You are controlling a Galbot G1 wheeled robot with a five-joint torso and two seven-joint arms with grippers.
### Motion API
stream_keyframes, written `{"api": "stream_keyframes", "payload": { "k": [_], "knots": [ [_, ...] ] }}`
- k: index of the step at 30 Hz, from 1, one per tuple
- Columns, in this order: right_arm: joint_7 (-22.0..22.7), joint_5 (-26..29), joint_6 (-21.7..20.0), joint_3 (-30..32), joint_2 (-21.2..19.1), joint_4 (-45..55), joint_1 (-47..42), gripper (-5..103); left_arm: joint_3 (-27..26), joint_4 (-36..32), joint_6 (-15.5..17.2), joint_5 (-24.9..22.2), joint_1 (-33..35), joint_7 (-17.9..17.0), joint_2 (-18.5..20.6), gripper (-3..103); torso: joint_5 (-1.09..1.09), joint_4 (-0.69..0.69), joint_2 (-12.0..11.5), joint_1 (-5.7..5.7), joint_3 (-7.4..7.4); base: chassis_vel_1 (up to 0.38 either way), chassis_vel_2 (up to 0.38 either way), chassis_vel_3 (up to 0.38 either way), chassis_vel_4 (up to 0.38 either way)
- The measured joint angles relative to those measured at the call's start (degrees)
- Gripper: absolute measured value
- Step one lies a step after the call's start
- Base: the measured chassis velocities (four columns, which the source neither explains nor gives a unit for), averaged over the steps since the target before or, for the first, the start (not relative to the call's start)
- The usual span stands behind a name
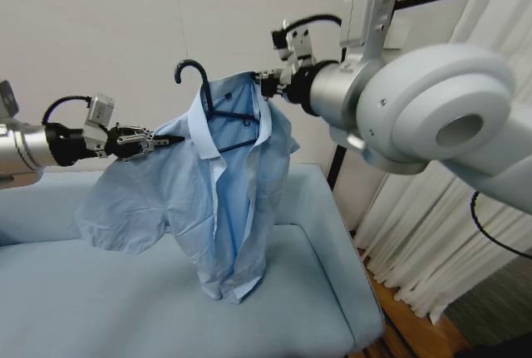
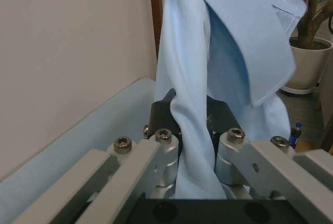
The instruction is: Pick up the clothes from the sofa and hang them on the clothes hanger.
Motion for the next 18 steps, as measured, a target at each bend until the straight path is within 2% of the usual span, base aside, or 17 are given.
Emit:
{"api": "stream_keyframes", "payload": {
  "k": [8, 18],
  "knots": [
    [-1.2, -1.4, -1.3, -1.1, -1.0, 3.9, -2.9, 0, 0.0, -0.3, 0.3, 0.0, -0.1, 0.0, -0.2, 9, 0.03, 0.02, 0.0, 0.0, 0.01, 0.0, 0.0, 0.0, 0.0],
    [-1.3, 0.1, -1.0, -0.9, -1.3, 7.0, -5.2, 0, -0.1, -0.3, 0.4, 0.0, -0.1, -0.2, -0.4, 9, 0.02, 0.0, 0.0, 0.0, 0.01, 0.0, 0.0, 0.0, 0.0]
  ]
}}
